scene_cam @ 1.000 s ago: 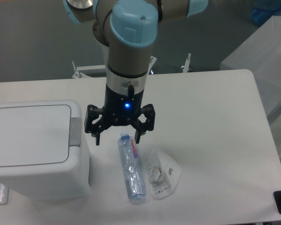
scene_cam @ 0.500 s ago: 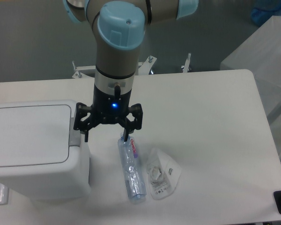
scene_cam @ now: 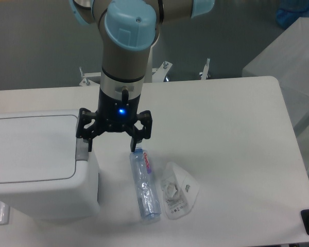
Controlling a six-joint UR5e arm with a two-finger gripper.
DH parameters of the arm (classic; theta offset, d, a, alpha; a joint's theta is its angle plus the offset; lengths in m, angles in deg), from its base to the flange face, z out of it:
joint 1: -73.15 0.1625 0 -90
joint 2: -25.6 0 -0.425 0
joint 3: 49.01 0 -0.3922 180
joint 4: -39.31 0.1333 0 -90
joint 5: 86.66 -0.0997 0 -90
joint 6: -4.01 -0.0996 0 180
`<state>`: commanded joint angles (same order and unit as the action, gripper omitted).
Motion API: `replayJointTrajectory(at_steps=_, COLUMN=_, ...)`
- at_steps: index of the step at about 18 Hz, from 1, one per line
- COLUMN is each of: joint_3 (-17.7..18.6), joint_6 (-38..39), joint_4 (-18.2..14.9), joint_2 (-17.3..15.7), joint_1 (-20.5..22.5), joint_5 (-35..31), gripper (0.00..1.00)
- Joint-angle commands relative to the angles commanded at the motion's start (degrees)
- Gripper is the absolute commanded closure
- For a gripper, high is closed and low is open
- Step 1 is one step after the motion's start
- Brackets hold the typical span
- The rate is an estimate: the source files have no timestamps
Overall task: Open the trash can
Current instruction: 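Lower the gripper fingers onto the lid's raised tab, then push the lid tab so the lid flips open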
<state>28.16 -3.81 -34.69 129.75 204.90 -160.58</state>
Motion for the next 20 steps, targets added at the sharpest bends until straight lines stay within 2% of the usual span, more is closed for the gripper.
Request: replayJointTrajectory(at_steps=20, joint_3=1.41, joint_6=0.0, joint_4=0.09, joint_2=0.18, joint_1=-0.79, joint_5=-0.44, gripper=0.0)
